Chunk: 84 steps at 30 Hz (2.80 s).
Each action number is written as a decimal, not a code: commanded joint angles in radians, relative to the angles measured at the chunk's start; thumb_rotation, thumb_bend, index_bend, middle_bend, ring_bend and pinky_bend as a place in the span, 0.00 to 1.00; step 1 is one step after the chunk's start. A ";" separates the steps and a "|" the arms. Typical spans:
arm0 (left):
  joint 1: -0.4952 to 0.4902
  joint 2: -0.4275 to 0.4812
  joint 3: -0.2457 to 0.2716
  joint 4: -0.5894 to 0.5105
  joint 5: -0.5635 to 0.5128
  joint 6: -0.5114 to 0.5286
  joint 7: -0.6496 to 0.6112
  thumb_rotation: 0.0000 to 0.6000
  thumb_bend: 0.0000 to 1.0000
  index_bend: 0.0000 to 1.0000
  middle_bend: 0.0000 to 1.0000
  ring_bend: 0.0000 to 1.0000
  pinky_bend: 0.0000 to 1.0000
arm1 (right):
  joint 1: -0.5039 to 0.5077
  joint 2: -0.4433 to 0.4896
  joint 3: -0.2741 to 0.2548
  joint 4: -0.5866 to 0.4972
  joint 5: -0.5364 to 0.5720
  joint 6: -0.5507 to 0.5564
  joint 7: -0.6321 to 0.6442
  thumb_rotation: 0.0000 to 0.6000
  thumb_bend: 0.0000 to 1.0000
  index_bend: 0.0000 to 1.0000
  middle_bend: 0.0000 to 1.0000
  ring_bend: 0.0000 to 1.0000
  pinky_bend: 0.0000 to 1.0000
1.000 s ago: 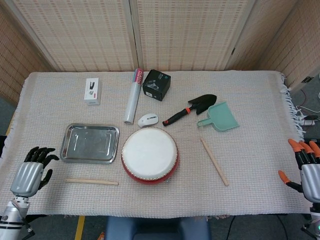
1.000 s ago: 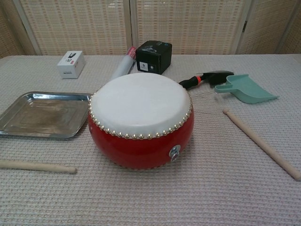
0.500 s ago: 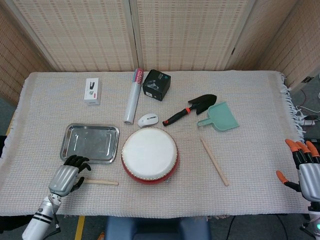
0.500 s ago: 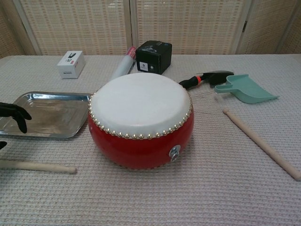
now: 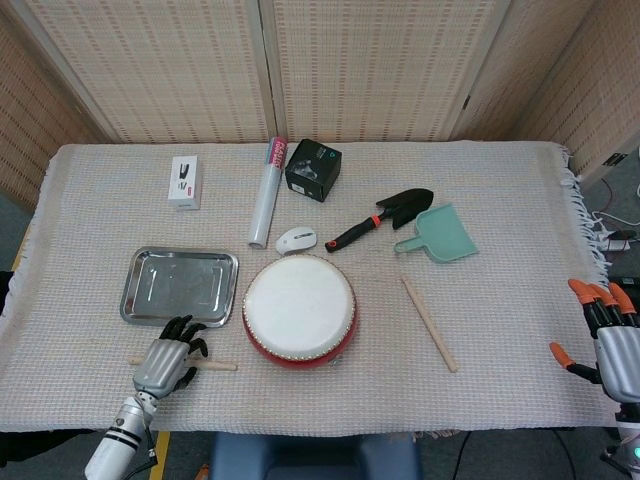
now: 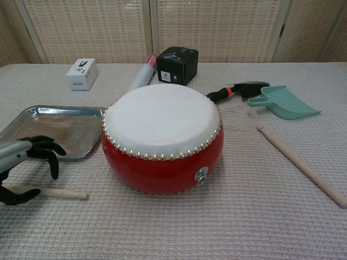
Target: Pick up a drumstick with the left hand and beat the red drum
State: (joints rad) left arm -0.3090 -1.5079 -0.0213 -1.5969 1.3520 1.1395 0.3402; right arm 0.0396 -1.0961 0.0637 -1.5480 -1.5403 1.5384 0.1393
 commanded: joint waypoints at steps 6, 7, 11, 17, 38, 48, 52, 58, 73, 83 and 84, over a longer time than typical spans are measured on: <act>0.004 -0.039 0.000 -0.012 -0.060 -0.004 0.013 1.00 0.32 0.50 0.15 0.00 0.03 | 0.001 0.003 -0.004 -0.002 0.006 -0.012 0.008 1.00 0.24 0.07 0.10 0.00 0.05; 0.004 -0.043 -0.001 -0.008 -0.064 -0.002 0.011 1.00 0.32 0.50 0.15 0.00 0.03 | 0.001 0.003 -0.004 -0.002 0.006 -0.012 0.009 1.00 0.24 0.08 0.10 0.00 0.05; 0.002 -0.056 -0.009 0.005 -0.081 0.002 0.009 1.00 0.32 0.47 0.15 0.00 0.03 | 0.003 0.005 -0.004 -0.005 0.006 -0.015 0.007 1.00 0.24 0.08 0.10 0.00 0.05; -0.003 -0.064 -0.017 0.015 -0.111 -0.001 0.016 1.00 0.31 0.48 0.15 0.00 0.03 | 0.005 0.006 -0.004 -0.007 0.009 -0.021 0.007 1.00 0.24 0.08 0.10 0.00 0.05; -0.019 -0.063 -0.002 0.024 -0.127 -0.033 -0.024 1.00 0.35 0.55 0.17 0.00 0.03 | 0.012 0.007 -0.009 -0.011 0.024 -0.052 0.006 1.00 0.24 0.08 0.10 0.00 0.05; -0.011 -0.064 0.000 0.022 -0.109 -0.012 -0.072 1.00 0.37 0.57 0.19 0.00 0.03 | 0.008 0.011 -0.016 -0.018 0.022 -0.053 0.012 1.00 0.24 0.07 0.10 0.00 0.05; 0.006 -0.047 -0.013 -0.005 -0.097 0.007 -0.178 1.00 0.37 0.58 0.20 0.01 0.04 | 0.006 0.015 -0.017 -0.021 0.017 -0.047 0.013 1.00 0.24 0.07 0.10 0.00 0.05; 0.042 0.051 -0.045 -0.108 -0.092 -0.012 -0.511 1.00 0.37 0.59 0.22 0.03 0.06 | 0.004 0.020 -0.018 -0.030 0.007 -0.038 0.009 1.00 0.24 0.07 0.10 0.00 0.05; 0.064 0.288 -0.079 -0.099 0.141 -0.191 -1.872 1.00 0.40 0.60 0.32 0.14 0.12 | 0.007 0.024 -0.019 -0.051 -0.004 -0.032 -0.009 1.00 0.24 0.07 0.10 0.00 0.05; -0.030 0.269 0.046 0.103 0.376 -0.115 -2.572 1.00 0.40 0.60 0.35 0.20 0.17 | 0.001 0.022 -0.020 -0.058 -0.003 -0.023 -0.016 1.00 0.24 0.07 0.10 0.00 0.05; -0.040 0.262 0.059 0.125 0.383 -0.109 -2.614 1.00 0.40 0.60 0.35 0.20 0.17 | 0.000 0.022 -0.020 -0.058 -0.002 -0.023 -0.016 1.00 0.24 0.07 0.10 0.00 0.05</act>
State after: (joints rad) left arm -0.2965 -1.2548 -0.0315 -1.5890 1.6058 1.0039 -2.0200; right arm 0.0400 -1.0741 0.0437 -1.6064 -1.5425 1.5152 0.1232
